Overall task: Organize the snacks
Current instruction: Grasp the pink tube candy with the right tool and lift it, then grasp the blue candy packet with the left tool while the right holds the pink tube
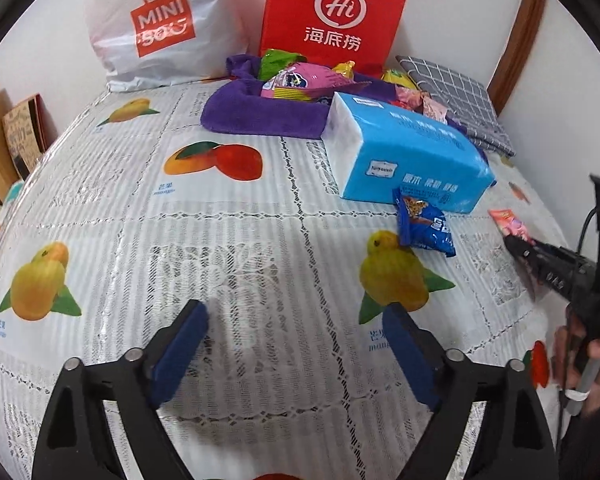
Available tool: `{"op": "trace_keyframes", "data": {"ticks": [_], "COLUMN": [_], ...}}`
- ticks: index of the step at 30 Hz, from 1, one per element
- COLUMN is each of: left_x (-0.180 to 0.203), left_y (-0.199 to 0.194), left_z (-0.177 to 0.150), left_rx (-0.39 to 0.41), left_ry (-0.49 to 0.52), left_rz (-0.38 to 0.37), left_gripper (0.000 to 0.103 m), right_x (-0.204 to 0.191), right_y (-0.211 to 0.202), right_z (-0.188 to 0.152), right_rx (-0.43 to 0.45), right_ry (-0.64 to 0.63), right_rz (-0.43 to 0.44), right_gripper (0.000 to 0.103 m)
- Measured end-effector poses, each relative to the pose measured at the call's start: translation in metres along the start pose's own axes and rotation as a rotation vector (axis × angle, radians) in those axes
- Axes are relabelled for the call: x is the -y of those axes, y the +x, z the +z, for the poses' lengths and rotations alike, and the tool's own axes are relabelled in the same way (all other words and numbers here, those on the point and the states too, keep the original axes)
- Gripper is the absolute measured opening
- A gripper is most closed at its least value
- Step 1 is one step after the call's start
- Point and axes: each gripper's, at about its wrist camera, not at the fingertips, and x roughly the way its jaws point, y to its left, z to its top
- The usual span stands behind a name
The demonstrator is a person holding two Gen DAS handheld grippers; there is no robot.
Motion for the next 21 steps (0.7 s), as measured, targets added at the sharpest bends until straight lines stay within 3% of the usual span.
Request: {"op": "trace_keyframes", "data": {"ticks": [4, 9, 12, 21], "left_x": [0.012, 0.030, 0.048, 0.088], "left_y": [0.006, 0.016, 0.025, 0.052], "left_z": [0.003, 0.019, 0.029, 0.050], "left_rx": [0.011, -0.002, -0.015, 0.002], "left_ry": [0.008, -0.022, -0.018, 0.042], "left_rz": [0.019, -0.094, -0.119, -0.027], "left_gripper": [0.097, 0.097, 0.097, 0.097], "right_x": [0.012, 0.009, 0.010, 0.007], "right_y": [0.001, 0.001, 0.001, 0.001], "right_z": [0.000, 0.000, 0.000, 0.000], "right_rx": [0.002, 0.003, 0.004, 0.001], "right_ry": [0.062, 0.065, 0.075, 0.049], "right_rz": [0.080, 0.083, 0.096, 0.068], "right_gripper": [0.027, 0.027, 0.027, 0.027]}}
